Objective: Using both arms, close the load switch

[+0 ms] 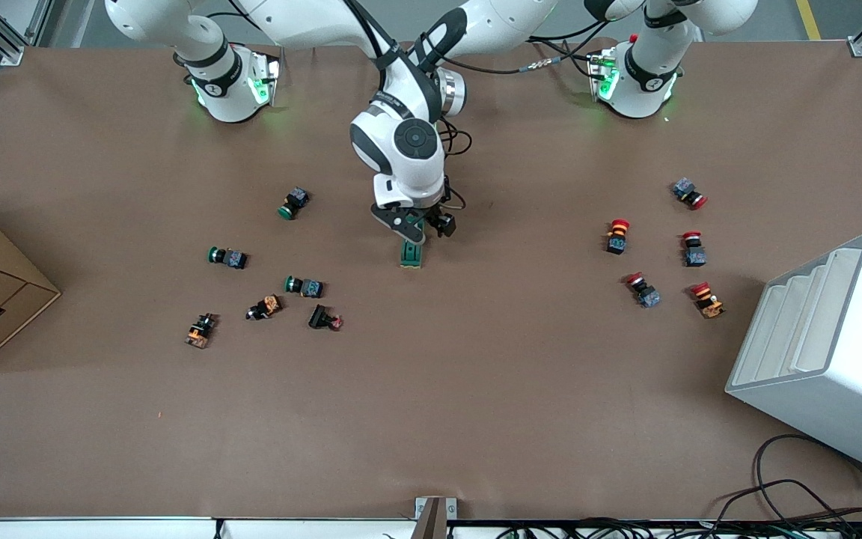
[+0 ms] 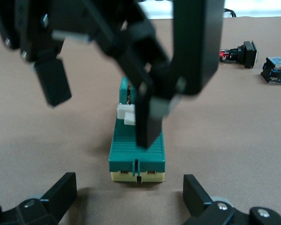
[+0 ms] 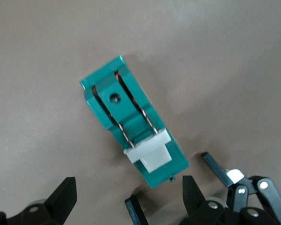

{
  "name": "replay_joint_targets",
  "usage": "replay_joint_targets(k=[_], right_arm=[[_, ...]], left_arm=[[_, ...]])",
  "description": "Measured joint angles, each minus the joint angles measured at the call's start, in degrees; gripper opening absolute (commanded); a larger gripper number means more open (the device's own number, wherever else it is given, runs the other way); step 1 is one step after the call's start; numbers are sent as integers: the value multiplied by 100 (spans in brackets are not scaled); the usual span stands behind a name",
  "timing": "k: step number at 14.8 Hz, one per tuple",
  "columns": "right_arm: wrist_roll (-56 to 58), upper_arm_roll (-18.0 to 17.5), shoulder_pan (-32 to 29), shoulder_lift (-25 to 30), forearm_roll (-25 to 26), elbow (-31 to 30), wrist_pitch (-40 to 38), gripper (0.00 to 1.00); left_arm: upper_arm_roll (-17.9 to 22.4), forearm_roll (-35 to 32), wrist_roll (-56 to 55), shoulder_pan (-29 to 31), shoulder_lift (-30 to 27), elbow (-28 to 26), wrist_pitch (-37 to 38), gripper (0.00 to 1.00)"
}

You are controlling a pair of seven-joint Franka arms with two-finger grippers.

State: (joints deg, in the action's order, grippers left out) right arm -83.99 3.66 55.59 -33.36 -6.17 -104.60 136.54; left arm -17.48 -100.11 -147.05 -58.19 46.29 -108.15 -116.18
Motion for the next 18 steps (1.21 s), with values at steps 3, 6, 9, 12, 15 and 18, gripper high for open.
replay_joint_targets(k=[3,6,9,12,15,18], right_arm=[[-119,2,63,-190,0,-4,281,100],[-149,26,63,-217,0,-1,416,100],[-156,92,51,-218,0,7,529,100],[-192,115,31,-218,-18,17,549,100],[-236,107,-2,-194,-46,29,524,100],[-274,97,-64,-107,-63,69,421,100]], left_arm=[[0,0,-8,-6,13,11,25,100],[0,0,-11,-9,19,17,38,100],[2,0,-23,-9,26,29,42,100],[14,0,-44,-8,47,68,42,100],[28,0,-50,-6,83,127,41,100],[38,0,-53,-4,105,161,41,100]])
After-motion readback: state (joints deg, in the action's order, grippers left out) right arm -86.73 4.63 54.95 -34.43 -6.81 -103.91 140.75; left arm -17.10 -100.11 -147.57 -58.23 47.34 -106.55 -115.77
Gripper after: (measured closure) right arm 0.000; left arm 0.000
